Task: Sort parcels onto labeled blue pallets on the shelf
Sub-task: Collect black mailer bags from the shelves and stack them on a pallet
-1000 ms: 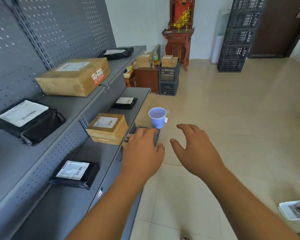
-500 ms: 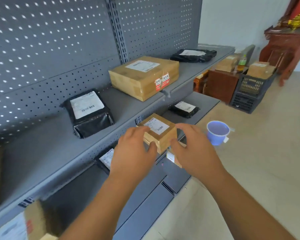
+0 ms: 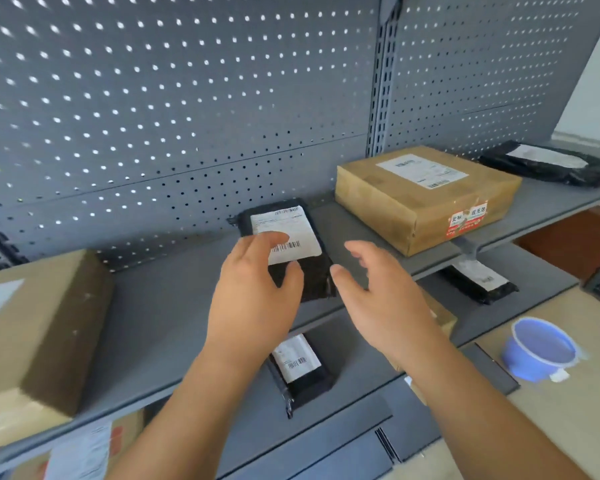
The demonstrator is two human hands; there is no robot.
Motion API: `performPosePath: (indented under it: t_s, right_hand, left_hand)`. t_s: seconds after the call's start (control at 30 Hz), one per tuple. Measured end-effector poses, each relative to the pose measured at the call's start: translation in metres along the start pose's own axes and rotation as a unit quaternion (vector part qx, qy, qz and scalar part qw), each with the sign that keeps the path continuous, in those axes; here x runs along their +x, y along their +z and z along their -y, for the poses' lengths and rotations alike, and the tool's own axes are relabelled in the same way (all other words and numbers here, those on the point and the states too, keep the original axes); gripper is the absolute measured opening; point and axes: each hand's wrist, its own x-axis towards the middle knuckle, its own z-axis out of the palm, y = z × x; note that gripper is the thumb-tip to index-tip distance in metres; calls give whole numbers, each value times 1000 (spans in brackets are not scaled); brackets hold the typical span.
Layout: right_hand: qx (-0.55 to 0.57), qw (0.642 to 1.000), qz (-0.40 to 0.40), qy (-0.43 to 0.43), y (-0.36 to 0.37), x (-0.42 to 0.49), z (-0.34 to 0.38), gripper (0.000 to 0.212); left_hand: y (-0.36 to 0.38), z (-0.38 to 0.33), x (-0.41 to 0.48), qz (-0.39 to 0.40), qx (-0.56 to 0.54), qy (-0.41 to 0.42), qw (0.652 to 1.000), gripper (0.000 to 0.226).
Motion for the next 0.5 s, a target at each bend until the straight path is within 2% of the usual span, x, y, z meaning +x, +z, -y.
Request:
performPosePath:
  t_s: [0.2, 0.33, 0.47, 0.5]
  right_hand:
    - [33, 998, 45, 7, 27, 46, 10, 51]
    - [44, 994, 93, 27, 33, 64, 3, 55]
    - [64, 985, 155, 39, 34, 77, -3, 55]
    - [67, 983, 164, 41, 34, 79, -5, 54]
  left_hand:
    - [-3, 19, 14, -39, 49, -58, 996, 40]
    - [9, 28, 23, -14, 46, -155, 987, 47]
    - [23, 29, 32, -4, -36, -244, 969, 12]
    - [26, 28, 33, -1, -43, -254, 966, 10]
